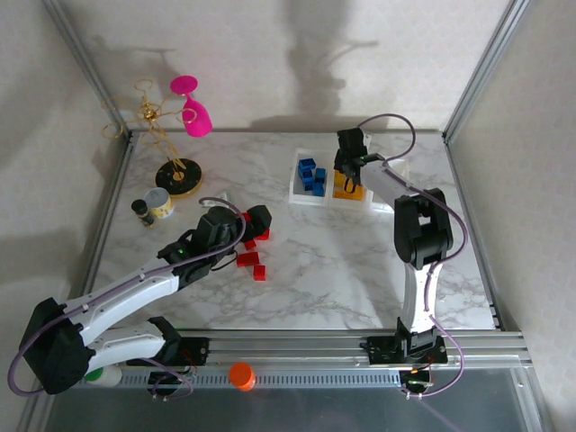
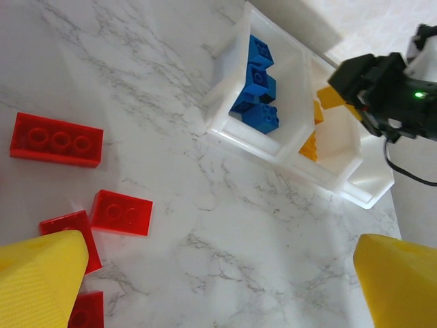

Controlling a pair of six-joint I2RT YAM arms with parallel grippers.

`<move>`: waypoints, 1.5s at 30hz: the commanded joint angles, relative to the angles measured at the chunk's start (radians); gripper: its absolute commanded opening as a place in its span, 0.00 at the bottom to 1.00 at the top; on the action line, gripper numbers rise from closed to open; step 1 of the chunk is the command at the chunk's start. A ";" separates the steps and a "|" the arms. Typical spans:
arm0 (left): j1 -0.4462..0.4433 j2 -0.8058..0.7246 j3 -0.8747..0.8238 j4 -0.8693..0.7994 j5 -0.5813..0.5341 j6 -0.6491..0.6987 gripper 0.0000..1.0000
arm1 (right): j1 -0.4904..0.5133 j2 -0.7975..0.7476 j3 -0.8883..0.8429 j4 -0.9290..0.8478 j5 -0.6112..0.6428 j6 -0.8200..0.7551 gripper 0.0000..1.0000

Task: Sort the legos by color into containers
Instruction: Place the lego in the container, then pick up the lego from the center of the table.

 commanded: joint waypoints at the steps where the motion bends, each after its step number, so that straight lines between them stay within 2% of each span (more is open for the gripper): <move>1: 0.009 0.008 0.037 0.016 0.012 0.025 1.00 | -0.003 0.006 0.055 -0.016 -0.012 -0.046 0.52; 4: 0.009 0.007 0.036 0.017 0.010 0.026 1.00 | -0.003 -0.031 0.024 0.008 -0.017 -0.051 0.60; 14: 0.010 -0.042 0.028 -0.012 -0.003 0.025 1.00 | 0.039 -0.213 -0.111 -0.003 -0.058 -0.009 0.64; 27: 0.017 -0.252 -0.082 -0.176 -0.085 -0.014 1.00 | 0.336 -0.382 -0.331 -0.031 -0.104 0.076 0.71; 35: 0.019 -0.425 -0.155 -0.312 -0.148 -0.085 1.00 | 0.548 -0.361 -0.408 0.011 -0.141 0.165 0.78; 41: 0.020 -0.512 -0.177 -0.386 -0.179 -0.120 1.00 | 0.622 -0.223 -0.329 -0.001 -0.122 0.187 0.81; 45: 0.020 -0.541 -0.188 -0.404 -0.191 -0.130 1.00 | 0.628 -0.128 -0.242 -0.014 -0.091 0.204 0.83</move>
